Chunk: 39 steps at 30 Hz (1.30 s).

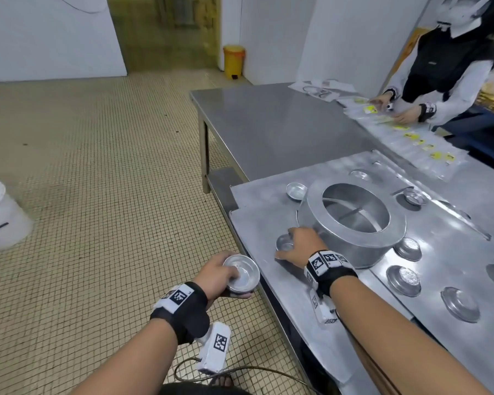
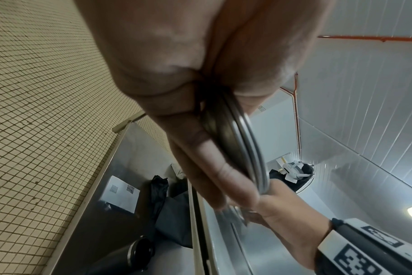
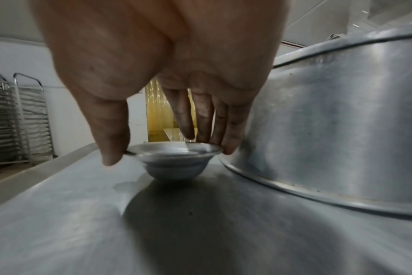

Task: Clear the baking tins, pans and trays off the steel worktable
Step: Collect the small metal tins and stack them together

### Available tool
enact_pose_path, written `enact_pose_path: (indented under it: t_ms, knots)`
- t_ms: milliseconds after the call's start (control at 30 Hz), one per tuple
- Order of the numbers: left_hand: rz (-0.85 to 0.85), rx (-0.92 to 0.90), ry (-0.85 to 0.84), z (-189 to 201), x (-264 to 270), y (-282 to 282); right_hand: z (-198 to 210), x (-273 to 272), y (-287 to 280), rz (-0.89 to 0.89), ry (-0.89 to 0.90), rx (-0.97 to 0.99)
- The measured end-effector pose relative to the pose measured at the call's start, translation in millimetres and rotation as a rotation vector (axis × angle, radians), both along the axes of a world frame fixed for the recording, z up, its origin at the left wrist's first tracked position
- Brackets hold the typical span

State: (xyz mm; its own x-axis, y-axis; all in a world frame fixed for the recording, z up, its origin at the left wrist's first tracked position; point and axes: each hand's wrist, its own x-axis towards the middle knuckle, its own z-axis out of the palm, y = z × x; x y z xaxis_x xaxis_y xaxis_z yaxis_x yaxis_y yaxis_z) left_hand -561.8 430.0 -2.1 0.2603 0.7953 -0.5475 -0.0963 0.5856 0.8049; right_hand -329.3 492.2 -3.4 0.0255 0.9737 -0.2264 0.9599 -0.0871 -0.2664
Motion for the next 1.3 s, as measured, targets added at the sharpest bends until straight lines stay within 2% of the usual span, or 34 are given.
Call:
enact_pose_path:
  t_ms: [167, 333, 467, 867, 1100, 1200, 1300]
  knots:
    - [-0.008, 0.007, 0.02, -7.6, 2.7, 11.2, 18.8, -11.4, -10.3, 0.033, 0.11, 0.09]
    - [0.001, -0.017, -0.06, -1.7, 11.5, 19.0, 39.8, -25.4, -30.5, 0.114, 0.2, 0.174]
    - [-0.121, 0.024, -0.092, 1.5, 21.6, 25.1, 45.1, -31.0, -45.2, 0.169, 0.211, 0.22]
    - [-0.216, 0.121, 0.036, -9.2, 62.4, 37.6, 36.6, -28.2, -71.4, 0.145, 0.236, 0.193]
    - [-0.256, 0.146, 0.096, -19.0, 83.6, 39.0, 26.2, -0.5, -77.6, 0.125, 0.277, 0.113]
    - [-0.274, 0.145, 0.121, -20.1, 94.6, 38.4, 25.5, 28.1, -81.3, 0.101, 0.256, 0.022]
    - [-0.291, 0.172, 0.139, -20.6, 107.3, 36.6, 21.6, 65.9, -84.2, 0.004, 0.284, -0.065]
